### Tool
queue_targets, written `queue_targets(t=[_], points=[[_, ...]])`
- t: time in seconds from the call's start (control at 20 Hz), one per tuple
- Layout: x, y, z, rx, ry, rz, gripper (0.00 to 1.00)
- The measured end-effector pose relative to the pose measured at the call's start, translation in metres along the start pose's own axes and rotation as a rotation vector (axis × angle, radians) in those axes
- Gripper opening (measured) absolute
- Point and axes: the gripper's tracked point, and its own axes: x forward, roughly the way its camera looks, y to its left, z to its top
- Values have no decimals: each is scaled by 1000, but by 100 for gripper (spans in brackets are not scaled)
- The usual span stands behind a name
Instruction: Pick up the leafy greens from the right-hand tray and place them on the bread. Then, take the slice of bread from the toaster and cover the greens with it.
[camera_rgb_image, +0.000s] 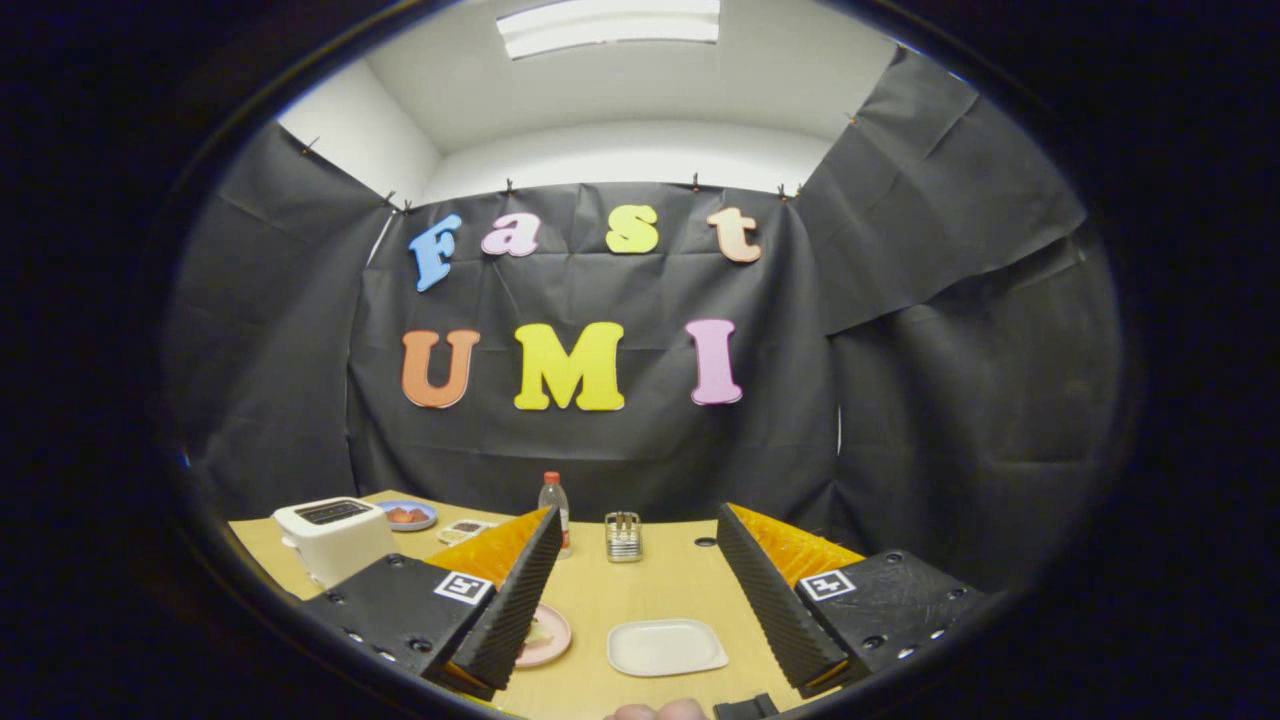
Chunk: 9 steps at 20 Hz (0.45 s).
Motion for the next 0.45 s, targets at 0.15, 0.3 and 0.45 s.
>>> queue_targets(t=[0.15, 0.3, 0.45], points=[[-1, 5, 0, -1, 2, 8, 95], [2, 6, 1, 3, -3, 11, 95], [1, 5, 0, 12, -3, 6, 95]])
